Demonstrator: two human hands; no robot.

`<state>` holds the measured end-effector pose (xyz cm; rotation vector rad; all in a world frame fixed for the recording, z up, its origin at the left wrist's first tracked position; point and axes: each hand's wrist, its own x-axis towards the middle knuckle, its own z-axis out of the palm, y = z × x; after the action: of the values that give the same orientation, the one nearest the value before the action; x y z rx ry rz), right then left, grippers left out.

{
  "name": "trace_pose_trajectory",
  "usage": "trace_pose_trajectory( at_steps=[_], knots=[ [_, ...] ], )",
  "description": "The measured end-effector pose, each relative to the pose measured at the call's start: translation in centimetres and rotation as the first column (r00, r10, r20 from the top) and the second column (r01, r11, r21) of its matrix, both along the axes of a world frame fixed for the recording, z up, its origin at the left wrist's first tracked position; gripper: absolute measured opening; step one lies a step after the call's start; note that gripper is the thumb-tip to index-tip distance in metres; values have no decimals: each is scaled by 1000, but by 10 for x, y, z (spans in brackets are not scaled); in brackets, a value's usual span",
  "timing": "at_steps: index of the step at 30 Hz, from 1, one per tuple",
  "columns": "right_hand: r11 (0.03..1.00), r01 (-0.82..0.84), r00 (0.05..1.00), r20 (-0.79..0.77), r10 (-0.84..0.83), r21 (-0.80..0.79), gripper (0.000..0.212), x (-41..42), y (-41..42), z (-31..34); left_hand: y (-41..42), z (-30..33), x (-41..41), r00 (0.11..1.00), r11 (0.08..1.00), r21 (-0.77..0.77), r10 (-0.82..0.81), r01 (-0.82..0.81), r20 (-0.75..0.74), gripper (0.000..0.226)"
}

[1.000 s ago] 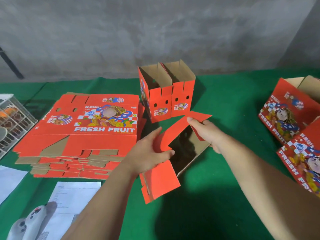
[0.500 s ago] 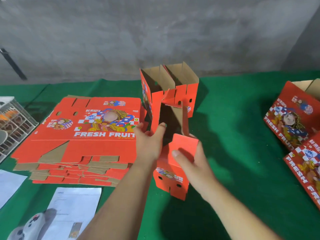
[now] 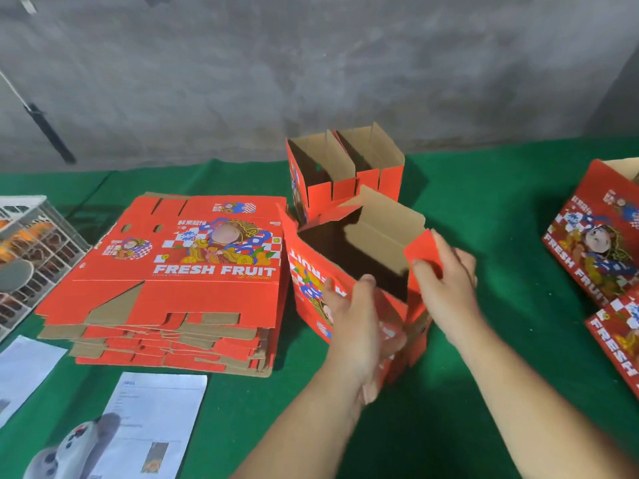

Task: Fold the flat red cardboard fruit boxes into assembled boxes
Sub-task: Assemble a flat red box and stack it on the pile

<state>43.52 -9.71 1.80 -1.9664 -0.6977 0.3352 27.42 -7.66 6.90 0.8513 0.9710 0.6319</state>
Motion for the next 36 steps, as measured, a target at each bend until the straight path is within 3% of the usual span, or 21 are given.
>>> trace_pose_trajectory(
  at_steps=[2, 5, 8, 10, 13, 15, 18, 22, 25, 27, 29, 32, 36],
  knots=[
    [994, -84, 996, 2, 84, -72, 101, 9, 6, 3, -4, -5, 6, 996, 995, 31, -91, 90, 18, 56],
    [978, -177, 983, 24, 181, -107, 108, 21, 9, 5, 14, -11, -3, 988, 968, 209, -120, 139, -98, 63],
    [962, -271, 962, -32, 271, 16, 116, 37, 9, 7, 65, -21, -30, 913, 846, 526, 142, 89, -382, 61],
    [921, -372, 919, -92, 383, 115, 117, 43, 10, 3, 98, -26, -54, 889, 808, 587, 241, 39, -390, 64],
    [877, -445, 873, -133, 470, 180, 100, 56, 17, -4, 127, -35, -79, 968, 844, 519, -4, 138, -250, 57],
    [878, -443, 876, -120, 467, 180, 85, 58, 19, 2, 132, -40, -89, 954, 812, 519, -146, 266, -262, 45],
    [865, -391, 905, -37, 423, 314, 71, 56, 21, 4, 126, -46, -96, 930, 806, 494, -181, 326, -319, 54],
    [911, -143, 985, 141, 95, 387, 43, 57, 14, -7, 113, -43, -104, 891, 753, 527, -171, 394, -421, 46],
    [935, -137, 909, 417, -13, 328, 10, 58, 1, -13, 103, -39, -109, 885, 719, 573, -127, 393, -448, 38],
    [944, -194, 870, 491, 40, 268, 11, 57, -5, -12, 94, -28, -110, 869, 723, 553, -133, 414, -477, 27],
    [972, -175, 894, 439, 89, 158, 12, 54, -9, -10, 90, -23, -112, 846, 702, 552, -134, 449, -517, 23],
    [988, -157, 947, 283, 155, -15, 17, 52, -17, -5, 95, -27, -117, 793, 635, 596, -44, 492, -608, 67],
    [975, -200, 975, -79, 208, 99, 23, 43, -20, 0, 99, -37, -119, 782, 616, 613, -9, 496, -623, 67]
  ],
)
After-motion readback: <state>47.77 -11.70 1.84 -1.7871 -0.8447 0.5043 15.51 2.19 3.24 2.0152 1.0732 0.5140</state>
